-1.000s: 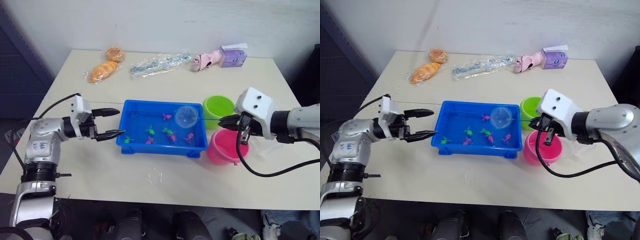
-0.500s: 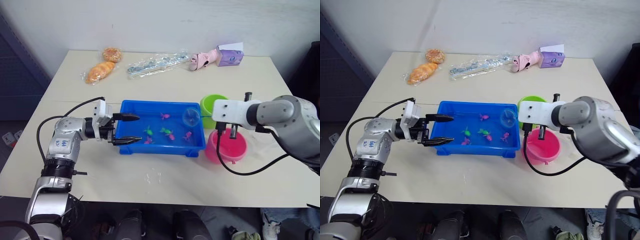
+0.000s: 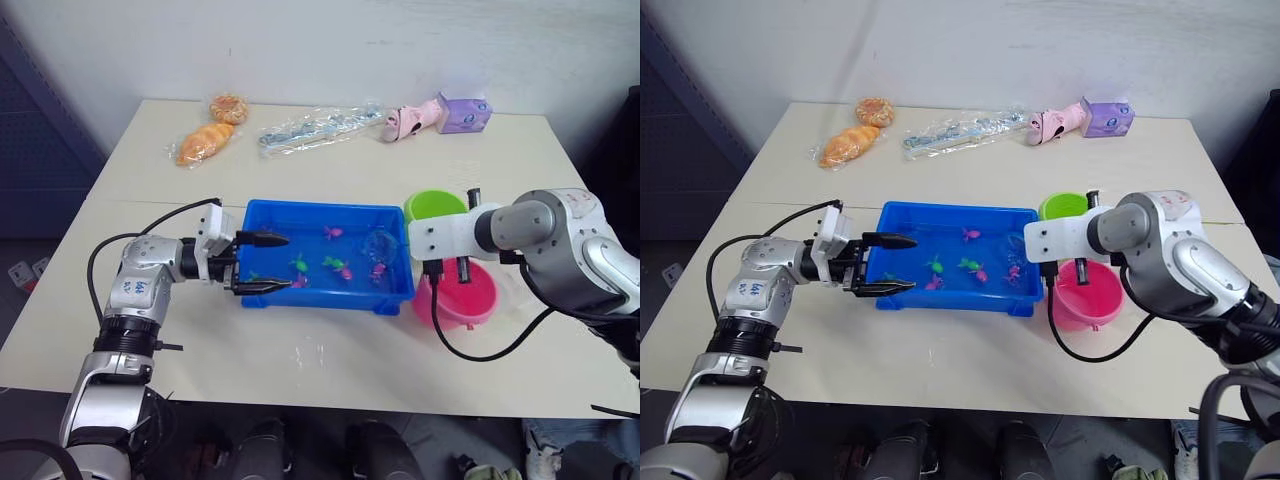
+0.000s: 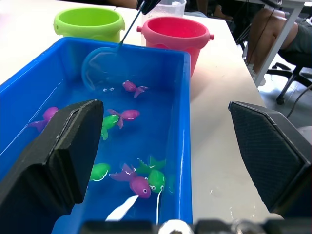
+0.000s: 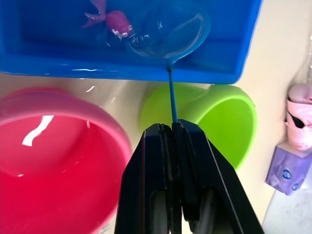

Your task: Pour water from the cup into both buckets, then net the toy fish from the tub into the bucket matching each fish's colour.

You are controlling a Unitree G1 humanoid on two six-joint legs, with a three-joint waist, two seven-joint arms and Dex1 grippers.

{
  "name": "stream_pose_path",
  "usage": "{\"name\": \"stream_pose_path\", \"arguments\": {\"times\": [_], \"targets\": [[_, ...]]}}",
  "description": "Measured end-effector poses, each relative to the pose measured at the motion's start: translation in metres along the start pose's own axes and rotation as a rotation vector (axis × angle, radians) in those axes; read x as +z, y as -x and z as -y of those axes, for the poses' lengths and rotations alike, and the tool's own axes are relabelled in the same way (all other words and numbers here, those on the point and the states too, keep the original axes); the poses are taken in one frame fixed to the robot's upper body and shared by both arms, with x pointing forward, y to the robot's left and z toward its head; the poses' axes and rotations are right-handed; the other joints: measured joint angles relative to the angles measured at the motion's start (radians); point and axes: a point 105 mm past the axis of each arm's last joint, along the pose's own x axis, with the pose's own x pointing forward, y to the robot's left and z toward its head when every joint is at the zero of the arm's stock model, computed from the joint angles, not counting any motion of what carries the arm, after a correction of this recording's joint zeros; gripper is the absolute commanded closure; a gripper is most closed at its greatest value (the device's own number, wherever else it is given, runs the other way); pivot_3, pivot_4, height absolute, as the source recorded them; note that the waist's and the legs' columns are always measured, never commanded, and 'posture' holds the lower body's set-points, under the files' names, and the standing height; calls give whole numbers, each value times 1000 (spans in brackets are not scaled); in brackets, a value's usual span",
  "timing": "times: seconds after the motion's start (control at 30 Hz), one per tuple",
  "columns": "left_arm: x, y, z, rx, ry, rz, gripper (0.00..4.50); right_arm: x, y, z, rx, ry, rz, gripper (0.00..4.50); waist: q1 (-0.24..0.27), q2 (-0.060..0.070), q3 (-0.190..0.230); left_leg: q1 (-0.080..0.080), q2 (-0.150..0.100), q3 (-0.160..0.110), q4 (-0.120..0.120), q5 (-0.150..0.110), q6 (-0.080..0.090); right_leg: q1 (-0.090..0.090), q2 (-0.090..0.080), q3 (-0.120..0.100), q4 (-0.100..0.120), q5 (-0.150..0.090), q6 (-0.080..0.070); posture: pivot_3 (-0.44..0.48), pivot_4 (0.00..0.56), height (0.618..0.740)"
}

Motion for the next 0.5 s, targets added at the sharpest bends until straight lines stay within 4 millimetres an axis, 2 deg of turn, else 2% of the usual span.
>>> {"name": "stream_pose_path", "arguments": {"times": [0.27,0.4,0.5], "targets": [[-2,2,0,4,2,-5,72,6,0,-17,109,-39,20,4500,0,0,0,0,0,-1,0,0,0,1,0,-1,0,0,0,0,150,740],[-4,4,1,8,7,-11,72,8,0,-27,165,-128,57,4500,0,0,0,0,0,-1,0,0,0,1,0,-1,0,0,0,0,150,740],[-7,7,4,13,16,-21,72,10,1,-31,199,-277,114,4500,-1,0,0,0,0,-1,0,0,0,1,0,-1,1,0,0,0,150,740]]}}
